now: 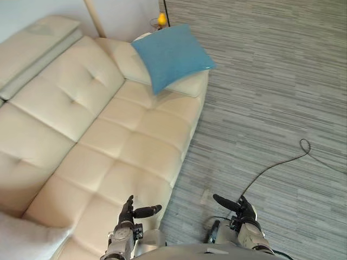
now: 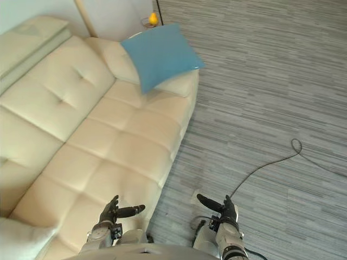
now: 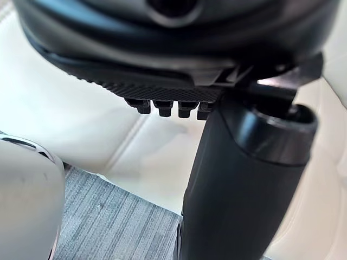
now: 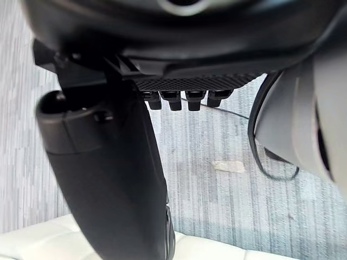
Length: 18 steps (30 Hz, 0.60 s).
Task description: Pick up cushions and gather them together orderly.
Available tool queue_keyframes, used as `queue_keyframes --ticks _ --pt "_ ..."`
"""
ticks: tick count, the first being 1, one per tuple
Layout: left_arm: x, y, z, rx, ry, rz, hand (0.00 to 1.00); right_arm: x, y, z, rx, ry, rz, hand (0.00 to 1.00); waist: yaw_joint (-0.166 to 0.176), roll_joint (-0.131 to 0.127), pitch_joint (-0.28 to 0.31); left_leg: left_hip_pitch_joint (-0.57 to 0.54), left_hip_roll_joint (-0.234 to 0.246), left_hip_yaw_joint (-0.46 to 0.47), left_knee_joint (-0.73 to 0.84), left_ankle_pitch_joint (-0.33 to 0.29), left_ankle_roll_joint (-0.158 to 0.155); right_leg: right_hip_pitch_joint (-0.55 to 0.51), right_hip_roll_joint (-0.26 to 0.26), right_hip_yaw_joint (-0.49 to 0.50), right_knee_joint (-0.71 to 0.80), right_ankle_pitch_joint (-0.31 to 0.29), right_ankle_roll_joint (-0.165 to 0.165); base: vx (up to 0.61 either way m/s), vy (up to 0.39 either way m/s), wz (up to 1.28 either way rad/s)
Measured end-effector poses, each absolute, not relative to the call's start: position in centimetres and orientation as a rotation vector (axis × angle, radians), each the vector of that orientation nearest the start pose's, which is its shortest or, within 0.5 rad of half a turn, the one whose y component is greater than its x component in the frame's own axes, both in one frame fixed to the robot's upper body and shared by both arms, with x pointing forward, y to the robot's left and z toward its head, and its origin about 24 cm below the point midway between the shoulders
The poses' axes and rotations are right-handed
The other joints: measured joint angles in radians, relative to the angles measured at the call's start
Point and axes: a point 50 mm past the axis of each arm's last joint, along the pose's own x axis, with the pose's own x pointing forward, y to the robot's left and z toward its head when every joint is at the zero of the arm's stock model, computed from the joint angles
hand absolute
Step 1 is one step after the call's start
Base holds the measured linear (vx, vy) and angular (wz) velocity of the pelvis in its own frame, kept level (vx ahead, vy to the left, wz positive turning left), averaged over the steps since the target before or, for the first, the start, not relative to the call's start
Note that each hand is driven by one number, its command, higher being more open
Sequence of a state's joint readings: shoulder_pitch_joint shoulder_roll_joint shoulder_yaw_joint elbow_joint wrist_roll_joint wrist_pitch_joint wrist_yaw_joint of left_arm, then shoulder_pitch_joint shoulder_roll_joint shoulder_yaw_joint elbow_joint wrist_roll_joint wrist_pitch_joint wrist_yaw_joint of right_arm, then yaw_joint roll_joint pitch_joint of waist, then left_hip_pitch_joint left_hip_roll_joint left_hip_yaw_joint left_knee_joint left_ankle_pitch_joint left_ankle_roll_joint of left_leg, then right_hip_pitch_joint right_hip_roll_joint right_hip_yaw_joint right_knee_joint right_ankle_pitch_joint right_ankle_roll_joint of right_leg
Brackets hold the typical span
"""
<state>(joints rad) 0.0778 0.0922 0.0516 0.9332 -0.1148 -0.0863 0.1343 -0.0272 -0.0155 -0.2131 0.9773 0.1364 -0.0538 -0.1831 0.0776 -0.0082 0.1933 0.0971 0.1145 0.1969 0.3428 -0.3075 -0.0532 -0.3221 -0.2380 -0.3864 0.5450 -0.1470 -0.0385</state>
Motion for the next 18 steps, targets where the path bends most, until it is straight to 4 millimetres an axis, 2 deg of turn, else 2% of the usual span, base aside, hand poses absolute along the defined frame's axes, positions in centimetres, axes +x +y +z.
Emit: queue_keyframes --ticks 1,3,4,5,6,7,8,9,10,11,12,13,14,15,16,17,18 --pt "12.2 19.6 -14.7 0.005 0.94 0.287 1.0 14.9 -19.9 -14.1 0.108 0.906 -0.438 1.0 0.002 0.029 -0.011 0.0 0.033 -0.013 0.018 -0.004 -0.007 0.017 0.033 -0.011 -0.015 0.004 -0.005 0.35 -0.223 -0.3" --pt "12.0 18.6 -15.0 -0.023 0.953 0.275 1.0 15.0 -20.7 -14.1 0.074 0.913 -0.438 1.0 0.005 0.052 -0.019 -0.036 0.052 -0.049 0.06 0.001 -0.01 0.038 0.076 0.004 -0.068 0.004 -0.01 0.38 -0.252 -0.43" --pt "12.0 17.8 -15.1 -0.033 0.961 0.253 1.0 14.5 -21.6 -14.2 0.06 0.935 -0.461 1.0 -0.006 0.07 -0.022 -0.028 0.054 -0.078 0.025 0.02 -0.015 0.087 0.105 -0.004 -0.112 0.003 -0.012 0.38 -0.261 -0.22" --pt "12.0 17.6 -15.1 -0.037 0.959 0.248 1.0 14.0 -21.9 -14.4 0.053 0.947 -0.469 1.0 -0.006 0.078 -0.023 -0.031 0.062 -0.084 0.037 0.057 -0.018 0.107 0.122 -0.009 -0.129 0.001 -0.012 0.32 -0.24 -0.05" --pt "12.1 17.8 -15.1 -0.033 0.956 0.251 1.0 13.1 -22.2 -14.7 0.044 0.974 -0.48 1.0 -0.007 0.081 -0.021 -0.061 0.083 -0.113 0.167 0.089 -0.048 0.165 0.154 -0.02 -0.184 -0.006 -0.01 0.24 -0.205 0.0" --pt "12.1 18.0 -15.0 -0.036 0.955 0.26 1.0 12.5 -22.2 -14.9 0.041 0.99 -0.48 1.0 -0.009 0.085 -0.018 -0.116 0.097 -0.141 0.302 0.132 -0.038 0.206 0.168 -0.025 -0.22 -0.007 -0.009 0.27 -0.205 0.01" --pt "12.3 18.2 -15.0 -0.034 0.951 0.266 1.0 11.8 -22.1 -15.1 0.037 1.007 -0.481 1.0 -0.009 0.093 -0.011 -0.174 0.115 -0.154 0.435 0.209 -0.017 0.256 0.185 -0.027 -0.259 -0.006 -0.01 0.22 -0.141 0.0" --pt "12.3 18.3 -15.0 -0.033 0.949 0.267 1.0 11.4 -22.1 -15.2 0.036 1.018 -0.482 1.0 -0.008 0.094 -0.008 -0.195 0.127 -0.154 0.495 0.261 -0.015 0.283 0.193 -0.025 -0.283 -0.006 -0.01 0.22 -0.104 0.02" --pt "12.5 18.6 -14.9 -0.022 0.94 0.27 1.0 10.7 -21.9 -15.5 0.044 1.042 -0.481 1.0 -0.005 0.091 0.002 -0.253 0.14 -0.15 0.631 0.246 -0.001 0.352 0.212 -0.021 -0.342 -0.008 -0.029 0.26 -0.1 0.01" --pt "12.7 18.6 -14.8 -0.022 0.931 0.264 1.0 10.8 -21.9 -15.4 0.043 1.04 -0.485 1.0 -0.006 0.094 0.003 -0.296 0.123 -0.148 0.671 0.162 0.006 0.376 0.217 -0.018 -0.366 -0.012 -0.04 0.27 -0.084 -0.01" --pt "12.8 18.6 -14.7 -0.026 0.928 0.265 1.0 10.9 -22.0 -15.4 0.042 1.036 -0.488 1.0 -0.006 0.093 0.003 -0.317 0.11 -0.143 0.671 0.125 0.007 0.382 0.217 -0.014 -0.376 -0.011 -0.037 0.33 -0.027 -0.16" --pt "13.3 18.5 -14.5 -0.029 0.907 0.263 1.0 11.7 -22.1 -15.2 0.042 1.019 -0.492 1.0 -0.001 0.087 0.014 -0.357 0.064 -0.122 0.613 0.048 0.008 0.404 0.215 0.0 -0.4 -0.006 -0.035 0.26 0.02 -0.3" --pt "13.6 18.6 -14.3 -0.029 0.89 0.263 1.0 12.3 -22.0 -15.0 0.048 1.007 -0.492 1.0 0.006 0.079 0.024 -0.374 0.018 -0.108 0.511 0.018 0.015 0.419 0.204 0.013 -0.411 -0.006 -0.034 0.26 0.047 -0.36" --pt "13.8 18.6 -14.2 -0.029 0.883 0.262 1.0 12.5 -21.9 -15.0 0.054 1.001 -0.495 1.0 0.009 0.073 0.028 -0.381 -0.007 -0.105 0.447 0.013 0.016 0.427 0.197 0.019 -0.419 -0.006 -0.034 0.25 0.103 -0.43" --pt "14.1 18.5 -14.0 -0.029 0.868 0.257 1.0 13.2 -21.9 -14.8 0.072 0.981 -0.509 1.0 0.018 0.062 0.035 -0.388 -0.08 -0.105 0.18 0.055 -0.005 0.444 0.176 0.038 -0.438 -0.016 -0.019 0.2 0.09 -0.38" --pt "14.1 18.3 -14.0 -0.029 0.868 0.254 1.0 13.3 -22.1 -14.7 0.07 0.975 -0.514 1.0 0.021 0.065 0.033 -0.384 -0.091 -0.107 0.074 0.103 -0.015 0.448 0.174 0.047 -0.444 -0.021 -0.009 0.26 0.127 -0.49" --pt "13.8 18.0 -14.2 -0.036 0.876 0.25 1.0 13.3 -22.3 -14.6 0.065 0.971 -0.516 1.0 0.03 0.085 0.026 -0.379 -0.088 -0.113 -0.069 0.229 -0.007 0.457 0.193 0.067 -0.458 -0.034 0.008 0.31 0.132 -0.51"
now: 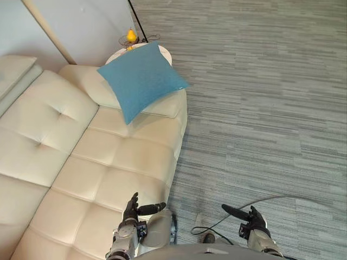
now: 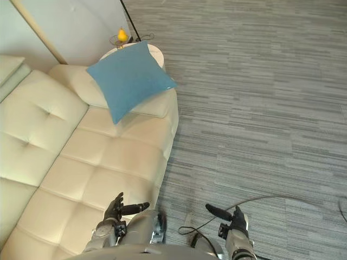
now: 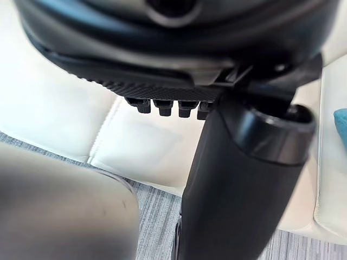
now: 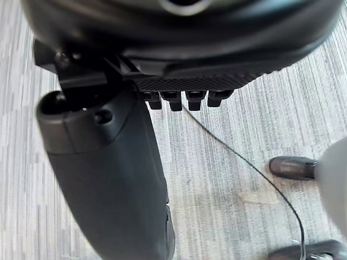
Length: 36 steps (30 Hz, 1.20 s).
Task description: Pick up cushions and gather them together orderly.
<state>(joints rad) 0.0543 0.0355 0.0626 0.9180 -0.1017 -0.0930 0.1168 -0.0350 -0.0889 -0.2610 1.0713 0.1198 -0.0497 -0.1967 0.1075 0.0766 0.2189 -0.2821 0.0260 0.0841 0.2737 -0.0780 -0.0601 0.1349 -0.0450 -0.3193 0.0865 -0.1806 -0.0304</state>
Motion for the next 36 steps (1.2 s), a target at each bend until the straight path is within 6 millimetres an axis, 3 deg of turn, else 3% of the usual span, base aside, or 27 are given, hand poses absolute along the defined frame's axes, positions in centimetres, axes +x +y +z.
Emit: queue_keyframes --ticks 1,3,4,5,6,7,9,10,11,12,13,15,17,18,19,20,22,24,25,26,28,30,32,34,35,36 --pt "14.0 18.1 -14.1 -0.033 0.873 0.253 1.0 13.3 -21.6 -14.8 0.072 0.98 -0.496 1.0 0.015 -0.007 -0.001 0.032 -0.013 0.012 -0.025 0.073 0.062 0.03 -0.004 0.025 -0.016 -0.012 0.026 0.31 0.132 -0.44" --pt "14.3 18.8 -13.9 -0.015 0.86 0.255 1.0 13.5 -20.8 -14.9 0.083 0.982 -0.475 1.0 0.013 -0.041 -0.003 0.023 -0.036 0.022 0.004 0.035 0.084 0.038 -0.036 0.028 -0.021 -0.024 0.05 0.32 0.053 -0.13" --pt "14.5 18.7 -13.9 -0.017 0.857 0.255 1.0 13.5 -20.7 -14.9 0.085 0.983 -0.474 1.0 0.014 -0.048 -0.001 0.02 -0.043 0.025 0.028 0.022 0.095 0.044 -0.045 0.03 -0.021 -0.028 0.058 0.43 0.065 0.01" --pt "14.5 18.7 -13.9 -0.021 0.858 0.257 1.0 13.2 -20.7 -15.0 0.086 0.992 -0.473 1.0 0.016 -0.06 -0.006 0.022 -0.055 0.035 0.086 -0.037 0.109 0.065 -0.066 0.05 -0.005 -0.044 0.087 0.29 0.065 -0.04" --pt "14.4 18.8 -13.9 -0.026 0.859 0.263 1.0 13.0 -20.7 -15.0 0.085 0.995 -0.474 1.0 0.021 -0.061 -0.008 0.03 -0.057 0.042 0.099 -0.058 0.112 0.065 -0.075 0.06 0.02 -0.055 0.105 0.42 0.092 -0.21" --pt "14.3 18.7 -14.0 -0.035 0.866 0.269 1.0 13.1 -20.8 -15.0 0.083 0.993 -0.472 1.0 0.025 -0.059 -0.01 0.057 -0.058 0.054 0.11 -0.093 0.113 0.043 -0.091 0.085 0.12 -0.08 0.145 0.27 0.062 -0.29" --pt "13.8 18.7 -14.3 -0.033 0.889 0.264 1.0 13.1 -20.8 -15.0 0.081 0.989 -0.466 1.0 0.018 -0.052 -0.018 0.111 -0.058 0.06 0.095 -0.124 0.118 -0.054 -0.129 0.109 0.401 -0.102 0.184 0.3 0.074 -0.17" --pt "13.7 18.9 -14.4 -0.025 0.898 0.262 1.0 13.1 -20.8 -15.0 0.084 0.991 -0.458 1.0 0.012 -0.062 -0.015 0.176 -0.072 0.058 0.068 -0.141 0.123 -0.168 -0.184 0.12 0.703 -0.083 0.233 0.43 0.056 0.11" --pt "13.5 18.9 -14.5 -0.007 0.91 0.249 1.0 12.8 -20.8 -15.1 0.084 1.001 -0.459 1.0 0.003 -0.066 -0.016 0.224 -0.08 0.044 0.054 -0.151 0.121 -0.222 -0.217 0.105 0.844 -0.089 0.222 0.52 0.012 0.38" --pt "13.1 19.1 -14.6 0.015 0.921 0.235 1.0 12.5 -20.8 -15.2 0.083 1.009 -0.461 1.0 -0.011 -0.066 -0.015 0.284 -0.081 0.021 0.023 -0.152 0.121 -0.262 -0.247 0.057 0.913 -0.109 0.185 0.45 -0.058 0.5" --pt "13.1 19.0 -14.6 0.028 0.924 0.223 1.0 12.4 -20.9 -15.2 0.081 1.011 -0.463 1.0 -0.019 -0.064 -0.014 0.327 -0.075 0.007 -0.006 -0.152 0.121 -0.293 -0.261 0.015 0.887 -0.131 0.145 0.36 -0.081 0.49" --pt "13.0 19.0 -14.6 0.031 0.925 0.231 1.0 12.7 -21.3 -15.0 0.071 0.996 -0.464 1.0 -0.021 -0.059 -0.013 0.36 -0.045 0.001 -0.022 -0.153 0.119 -0.345 -0.248 -0.014 0.724 -0.141 0.126 0.32 -0.156 0.27" --pt "13.0 19.0 -14.6 0.031 0.925 0.233 1.0 13.5 -21.5 -14.7 0.065 0.973 -0.462 1.0 -0.03 -0.035 -0.001 0.381 0.019 -0.017 -0.023 -0.175 0.08 -0.4 -0.176 0.053 0.44 -0.087 0.131 0.31 -0.238 0.24" --pt "12.7 19.2 -14.7 0.029 0.932 0.24 1.0 13.5 -21.4 -14.7 0.063 0.975 -0.455 1.0 -0.032 -0.038 -0.003 0.387 0.037 -0.021 -0.024 -0.185 0.054 -0.411 -0.144 0.106 0.327 0.032 0.138 0.27 -0.238 0.25" --pt "12.7 19.3 -14.7 0.032 0.934 0.242 1.0 13.3 -21.3 -14.8 0.063 0.981 -0.454 1.0 -0.035 -0.041 -0.005 0.391 0.04 -0.029 -0.024 -0.191 0.036 -0.403 -0.131 0.121 0.301 0.113 0.136 0.38 -0.327 0.13" --pt "12.6 19.0 -14.8 0.022 0.94 0.243 1.0 13.3 -21.7 -14.8 0.055 0.984 -0.457 1.0 -0.029 -0.011 -0.009 0.397 0.08 -0.048 -0.025 -0.192 0.024 -0.394 -0.086 0.123 0.302 0.109 0.079 0.46 -0.415 -0.05" --pt "12.4 18.5 -14.9 0.014 0.95 0.233 1.0 13.4 -21.8 -14.7 0.053 0.978 -0.457 1.0 -0.033 -0.002 -0.012 0.402 0.107 -0.055 -0.009 -0.173 -0.008 -0.394 -0.062 0.115 0.336 0.067 0.047 0.41 -0.415 -0.01" --pt "12.6 17.6 -15.0 -0.004 0.951 0.219 1.0 12.7 -22.0 -14.9 0.053 0.992 -0.466 1.0 -0.056 0.01 -0.015 0.323 0.138 -0.11 0.177 -0.159 -0.026 -0.33 -0.041 0.061 0.302 0.033 0.026 0.25 -0.286 0.46" --pt "12.7 17.5 -15.0 -0.009 0.944 0.209 1.0 12.2 -22.2 -15.0 0.065 1.001 -0.48 1.0 -0.06 0.016 -0.014 0.258 0.159 -0.13 0.33 -0.125 -0.032 -0.281 -0.026 0.032 0.264 0.027 0.018 0.23 -0.281 0.66" --pt "12.9 17.7 -14.9 -0.01 0.937 0.214 1.0 11.7 -22.1 -15.2 0.064 1.016 -0.481 1.0 -0.058 0.01 -0.007 0.171 0.197 -0.115 0.523 -0.071 -0.013 -0.203 -0.006 -0.002 0.206 0.024 0.011 0.25 -0.304 0.74" --pt "13.3 17.8 -14.6 -0.011 0.91 0.214 1.0 11.1 -22.4 -15.3 0.057 1.028 -0.492 1.0 -0.05 0.01 -0.003 0.094 0.228 -0.036 0.646 -0.107 0.007 -0.106 0.01 -0.037 0.133 0.027 0.006 0.18 -0.187 0.54" --pt "13.6 17.6 -14.4 -0.015 0.891 0.208 1.0 11.6 -22.6 -15.1 0.052 1.011 -0.501 1.0 -0.047 0.01 -0.003 0.041 0.196 0.047 0.488 -0.147 0.007 -0.049 0.005 -0.063 0.074 0.029 0.011 0.18 -0.063 0.32" --pt "13.7 17.6 -14.4 -0.014 0.89 0.206 1.0 11.7 -22.6 -15.0 0.057 1.004 -0.506 1.0 -0.046 0.009 -0.003 0.031 0.167 0.062 0.358 -0.143 0.006 -0.038 -0.001 -0.082 0.058 0.03 0.014 0.18 0.027 0.37" --pt "13.7 17.4 -14.4 0.0 0.892 0.191 1.0 11.1 -22.7 -15.2 0.066 1.018 -0.528 1.0 -0.044 0.01 -0.002 0.042 0.118 0.176 0.045 0.013 0.006 -0.011 -0.02 -0.142 0.042 0.014 0.049 0.23 0.093 0.69" --pt "13.7 17.4 -14.4 0.001 0.894 0.189 1.0 10.8 -22.8 -15.2 0.068 1.023 -0.536 1.0 -0.044 0.012 -0.004 0.044 0.114 0.207 0.0 0.076 0.007 -0.004 -0.021 -0.154 0.041 0.008 0.058 0.25 0.116 0.68" --pt "13.9 17.5 -14.4 0.003 0.889 0.191 1.0 10.5 -22.7 -15.3 0.078 1.033 -0.547 1.0 -0.037 0.008 -0.003 0.06 0.099 0.243 -0.034 0.121 0.067 0.014 -0.035 -0.173 0.04 -0.002 0.074 0.21 0.092 0.5"
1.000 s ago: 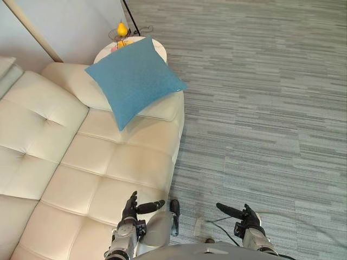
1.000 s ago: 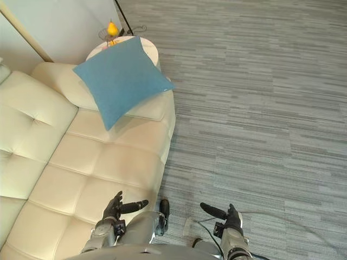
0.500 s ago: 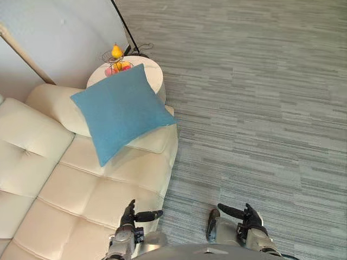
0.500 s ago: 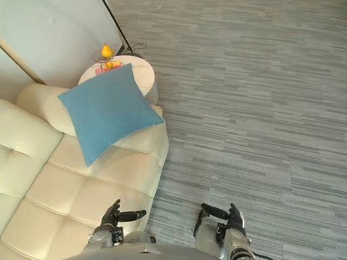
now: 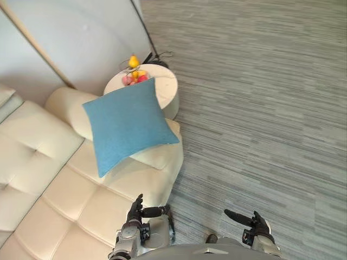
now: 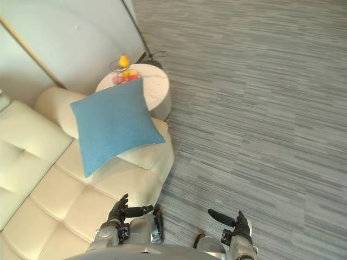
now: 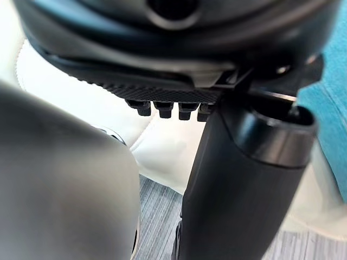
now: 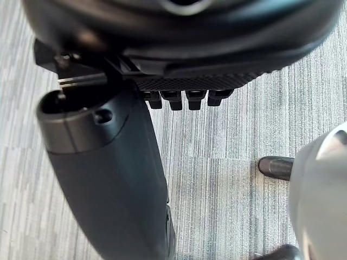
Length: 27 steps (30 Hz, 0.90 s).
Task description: Pick up cushions and gather them together orderly.
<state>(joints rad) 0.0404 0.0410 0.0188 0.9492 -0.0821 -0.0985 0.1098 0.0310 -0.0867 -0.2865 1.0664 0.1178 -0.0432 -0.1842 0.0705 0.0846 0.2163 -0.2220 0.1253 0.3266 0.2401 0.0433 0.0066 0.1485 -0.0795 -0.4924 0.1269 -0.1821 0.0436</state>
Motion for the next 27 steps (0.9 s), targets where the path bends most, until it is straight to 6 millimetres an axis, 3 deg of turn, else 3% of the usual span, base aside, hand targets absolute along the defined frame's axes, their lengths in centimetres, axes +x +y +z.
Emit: queue_keyframes --ticks 1,2,5,6,7,9,10,12,13,14,15,16,17,21,22,24,26,27 --pt "14.1 17.9 -14.3 0.017 0.883 0.196 1.0 10.5 -22.2 -15.5 0.093 1.038 -0.548 1.0 0.011 -0.025 -0.003 0.011 -0.023 0.033 -0.026 0.002 0.001 0.005 -0.022 -0.012 -0.005 -0.003 0.014 0.3 0.096 0.5" --pt "14.1 18.3 -14.2 0.03 0.881 0.202 1.0 10.7 -21.7 -15.5 0.106 1.036 -0.538 1.0 0.014 -0.045 -0.008 0.011 -0.041 0.05 -0.021 -0.014 0.02 0.011 -0.037 -0.025 -0.011 -0.01 0.028 0.25 0.055 0.37" --pt "14.0 18.7 -14.3 0.04 0.895 0.209 1.0 11.2 -21.0 -15.5 0.122 1.029 -0.522 1.0 0.015 -0.073 -0.018 0.025 -0.09 0.014 0.047 -0.108 0.041 0.064 -0.089 -0.063 0.037 -0.038 0.077 0.26 0.067 0.42" --pt "14.0 18.7 -14.3 0.039 0.895 0.209 1.0 11.2 -21.0 -15.5 0.121 1.029 -0.522 1.0 0.016 -0.073 -0.018 0.026 -0.09 0.013 0.048 -0.11 0.041 0.064 -0.09 -0.063 0.04 -0.038 0.078 0.24 0.119 0.43" --pt "13.7 18.6 -14.5 0.038 0.91 0.211 1.0 10.9 -21.2 -15.6 0.113 1.037 -0.526 1.0 0.015 -0.068 -0.024 0.06 -0.112 -0.01 0.048 -0.147 0.049 0.05 -0.138 -0.063 0.19 -0.056 0.104 0.22 0.168 0.48" --pt "12.9 18.7 -14.8 0.041 0.932 0.211 1.0 10.3 -21.3 -15.7 0.11 1.052 -0.526 1.0 0.008 -0.071 -0.049 0.108 -0.149 -0.06 0.017 -0.155 0.053 -0.061 -0.24 -0.028 0.534 -0.045 0.098 0.24 0.159 0.81" --pt "12.8 18.8 -14.8 0.047 0.937 0.213 1.0 10.1 -21.1 -15.8 0.116 1.061 -0.52 1.0 -0.002 -0.081 -0.052 0.124 -0.163 -0.1 0.012 -0.158 0.058 -0.115 -0.253 0.015 0.652 -0.059 0.095 0.28 0.045 1.2" --pt "12.7 19.1 -14.8 0.052 0.944 0.223 1.0 9.8 -21.0 -15.9 0.119 1.069 -0.518 1.0 -0.006 -0.085 -0.051 0.156 -0.172 -0.17 -0.009 -0.151 0.062 -0.186 -0.224 0.07 0.674 -0.104 0.072 0.29 -0.05 1.11" --pt "12.7 19.3 -14.8 0.052 0.943 0.23 1.0 10.2 -21.1 -15.8 0.117 1.06 -0.516 1.0 -0.012 -0.081 -0.052 0.17 -0.172 -0.215 -0.03 -0.143 0.054 -0.234 -0.167 0.15 0.572 -0.122 0.061 0.19 -0.088 0.76" --pt "12.7 19.2 -14.8 0.05 0.944 0.232 1.0 10.2 -21.1 -15.8 0.116 1.058 -0.516 1.0 -0.017 -0.078 -0.051 0.172 -0.171 -0.236 -0.033 -0.141 0.05 -0.248 -0.143 0.19 0.526 -0.123 0.06 0.17 -0.131 1.29" --pt "12.5 19.2 -14.9 0.047 0.95 0.233 1.0 10.4 -21.3 -15.7 0.111 1.048 -0.517 1.0 -0.029 -0.073 -0.051 0.175 -0.17 -0.302 -0.043 -0.131 0.035 -0.276 -0.075 0.329 0.386 -0.117 0.064 0.13 -0.14 1.11" --pt "12.6 19.2 -14.8 0.052 0.948 0.23 1.0 10.4 -21.4 -15.7 0.112 1.048 -0.521 1.0 -0.031 -0.073 -0.051 0.176 -0.172 -0.325 -0.045 -0.129 0.029 -0.278 -0.058 0.371 0.33 -0.108 0.071 0.17 -0.28 1.61" --pt "12.7 19.2 -14.8 0.07 0.95 0.214 1.0 9.8 -21.4 -15.8 0.11 1.062 -0.528 1.0 -0.031 -0.095 -0.053 0.17 -0.191 -0.381 -0.038 -0.135 0.004 -0.262 -0.056 0.408 0.226 0.016 0.037 0.18 -0.354 1.26" --pt "12.2 18.3 -15.1 0.035 0.964 0.216 1.0 10.1 -22.1 -15.6 0.103 1.042 -0.541 1.0 -0.024 -0.055 -0.065 0.165 -0.142 -0.42 -0.05 -0.134 -0.031 -0.194 -0.026 0.283 0.153 0.021 0.003 0.13 -0.272 0.87" --pt "11.9 18.3 -15.2 0.016 0.97 0.236 1.0 10.2 -22.0 -15.5 0.105 1.027 -0.541 1.0 -0.026 -0.052 -0.064 0.158 -0.112 -0.375 -0.044 -0.135 -0.051 -0.154 -0.015 0.222 0.123 0.022 0.002 0.09 -0.245 0.85" --pt "12.0 18.3 -15.2 0.015 0.967 0.237 1.0 10.4 -22.0 -15.4 0.105 1.014 -0.542 1.0 -0.025 -0.052 -0.063 0.151 -0.093 -0.328 -0.036 -0.136 -0.052 -0.139 -0.011 0.194 0.114 0.022 0.002 0.03 -0.137 0.64" --pt "12.0 18.4 -15.2 0.014 0.966 0.243 1.0 10.9 -22.2 -15.1 0.102 0.986 -0.545 1.0 -0.024 -0.053 -0.061 0.136 -0.051 -0.22 -0.022 -0.132 -0.052 -0.123 -0.013 0.164 0.099 0.022 0.001 0.02 -0.037 0.4" --pt "12.1 18.5 -15.1 0.012 0.964 0.245 1.0 11.3 -22.4 -14.8 0.098 0.965 -0.547 1.0 -0.022 -0.053 -0.059 0.135 -0.056 -0.213 -0.022 -0.131 -0.052 -0.12 -0.021 0.163 0.095 0.021 0.002 0.02 0.061 0.14"
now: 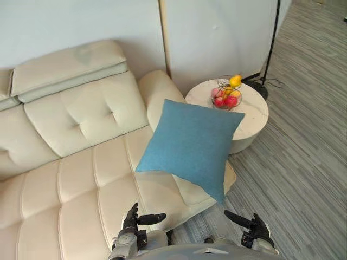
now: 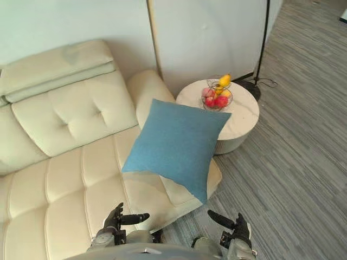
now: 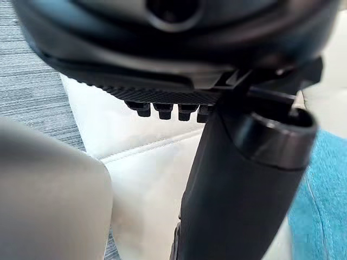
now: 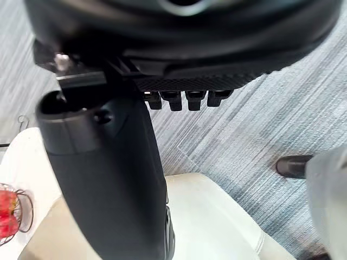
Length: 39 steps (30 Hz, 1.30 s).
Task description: Pick up cushions and gather them together orderly.
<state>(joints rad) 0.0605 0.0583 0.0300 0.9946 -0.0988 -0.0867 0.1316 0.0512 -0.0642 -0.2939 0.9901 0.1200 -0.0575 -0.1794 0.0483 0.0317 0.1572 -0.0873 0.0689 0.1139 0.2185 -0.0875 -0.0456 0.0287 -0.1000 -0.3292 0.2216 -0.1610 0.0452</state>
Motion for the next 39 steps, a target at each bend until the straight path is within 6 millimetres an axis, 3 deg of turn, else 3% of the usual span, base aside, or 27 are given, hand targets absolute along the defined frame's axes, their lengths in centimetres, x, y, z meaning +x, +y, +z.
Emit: queue_keyframes --ticks 4,11,15,18,21,25,28,34,39 --pt "12.2 18.8 -15.1 0.025 0.96 0.247 1.0 11.7 -21.6 -14.7 0.119 0.943 -0.539 1.0 -0.005 -0.01 0.004 0.01 -0.03 -0.026 -0.016 0.01 0.011 0.022 -0.018 -0.023 -0.024 -0.001 0.004 0.02 0.078 0.22" --pt "12.1 19.1 -14.9 0.028 0.946 0.267 1.0 12.1 -21.9 -13.2 0.12 0.831 -0.578 1.0 -0.009 -0.008 0.005 0.075 -0.068 -0.056 -0.182 0.112 0.012 0.045 -0.04 -0.065 -0.048 0.009 0.017 -0.01 0.011 0.2" --pt "12.5 19.9 -14.0 -0.002 0.878 0.32 1.0 13.4 -23.1 -10.3 0.112 0.649 -0.622 1.0 -0.023 -0.016 -0.001 0.12 -0.061 -0.032 -0.255 0.129 0.012 0.059 -0.037 -0.062 -0.052 0.012 0.016 -0.05 -0.012 -0.05" --pt "13.7 21.4 -12.1 -0.02 0.758 0.388 1.0 13.1 -23.9 -8.3 0.1 0.549 -0.672 1.0 -0.031 -0.034 -0.012 0.126 -0.04 0.073 -0.261 0.124 0.019 0.059 -0.037 -0.049 -0.06 0.016 0.02 -0.04 0.008 -0.1" --pt "14.3 22.7 -10.6 -0.023 0.672 0.441 1.0 13.0 -24.4 -6.8 0.087 0.482 -0.683 1.0 -0.032 -0.039 -0.018 0.135 -0.041 0.092 -0.268 0.117 0.025 0.061 -0.036 -0.028 -0.069 0.021 0.024 0.03 0.03 -0.23" --pt "15.2 24.1 -8.5 -0.025 0.552 0.498 1.0 13.1 -25.5 -3.8 0.064 0.346 -0.706 1.0 -0.035 -0.034 -0.035 0.154 -0.043 0.118 -0.247 0.099 0.024 0.084 -0.036 0.002 -0.089 0.023 0.024 0.07 0.02 -0.15" --pt "15.3 23.8 -8.1 -0.031 0.532 0.492 1.0 13.8 -25.5 -2.9 0.06 0.301 -0.678 1.0 -0.037 -0.026 -0.059 0.159 -0.043 0.123 -0.247 0.09 0.026 0.093 -0.034 0.01 -0.105 0.025 0.022 0.05 0.005 -0.06" --pt "15.4 23.1 -8.1 -0.04 0.529 0.466 1.0 15.0 -24.5 -3.3 0.061 0.309 -0.579 1.0 -0.04 -0.017 -0.069 0.176 -0.041 0.125 -0.251 0.087 0.024 0.096 -0.027 0.037 -0.109 0.025 0.021 0.02 0.003 -0.06" --pt "15.8 22.4 -8.7 -0.004 0.561 0.406 1.0 16.3 -23.2 -5.2 0.055 0.389 -0.477 1.0 -0.048 -0.016 -0.07 0.17 -0.041 0.121 -0.301 0.124 0.021 0.069 -0.018 0.038 -0.112 0.029 0.016 -0.05 -0.013 0.01"
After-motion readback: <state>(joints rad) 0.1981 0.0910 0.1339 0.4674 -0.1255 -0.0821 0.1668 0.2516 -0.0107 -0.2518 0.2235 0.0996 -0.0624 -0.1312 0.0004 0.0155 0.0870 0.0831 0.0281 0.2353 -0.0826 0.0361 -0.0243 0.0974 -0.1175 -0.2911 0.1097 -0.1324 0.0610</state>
